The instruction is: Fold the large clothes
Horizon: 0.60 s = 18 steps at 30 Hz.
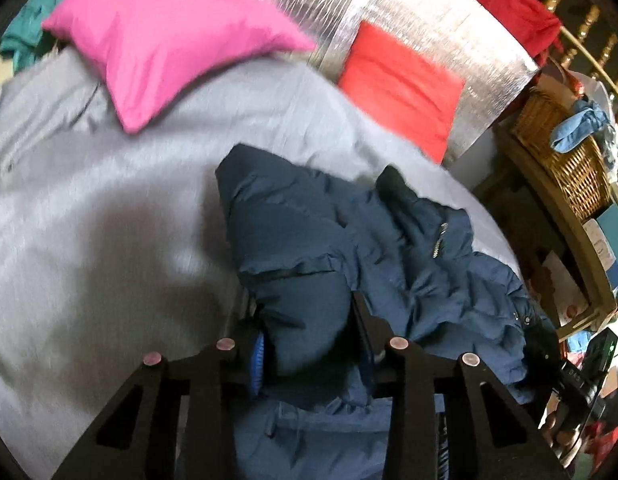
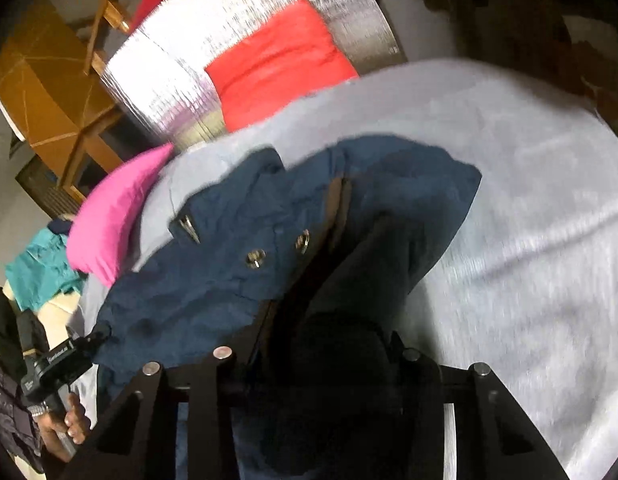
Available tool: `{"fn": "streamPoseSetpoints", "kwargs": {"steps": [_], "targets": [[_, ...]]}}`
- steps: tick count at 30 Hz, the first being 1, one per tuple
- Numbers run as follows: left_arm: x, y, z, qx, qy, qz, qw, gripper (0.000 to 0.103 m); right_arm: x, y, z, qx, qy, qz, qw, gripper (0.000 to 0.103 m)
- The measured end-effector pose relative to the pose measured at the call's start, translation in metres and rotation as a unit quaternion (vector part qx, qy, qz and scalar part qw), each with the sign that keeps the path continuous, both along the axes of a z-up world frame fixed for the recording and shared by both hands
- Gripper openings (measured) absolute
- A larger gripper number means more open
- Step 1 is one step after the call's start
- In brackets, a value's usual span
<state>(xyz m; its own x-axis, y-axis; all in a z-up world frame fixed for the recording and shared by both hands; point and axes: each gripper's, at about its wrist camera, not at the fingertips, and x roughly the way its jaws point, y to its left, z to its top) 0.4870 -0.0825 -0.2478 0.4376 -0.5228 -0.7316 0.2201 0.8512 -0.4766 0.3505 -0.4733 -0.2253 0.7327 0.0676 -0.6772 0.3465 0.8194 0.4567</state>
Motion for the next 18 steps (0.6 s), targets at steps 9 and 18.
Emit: {"fn": "streamPoseSetpoints", "kwargs": {"steps": [9, 18], "targets": [[0.007, 0.004, -0.040, 0.045, 0.068, 0.003, 0.9966, 0.062, 0.013, -0.024, -0.037, 0.052, 0.040, -0.011, 0.998, 0.060], [0.003, 0.022, -0.035, 0.002, 0.094, 0.006, 0.9956, 0.066, -0.026, -0.060, -0.030, 0.178, -0.005, -0.028, 0.984, 0.075]]}}
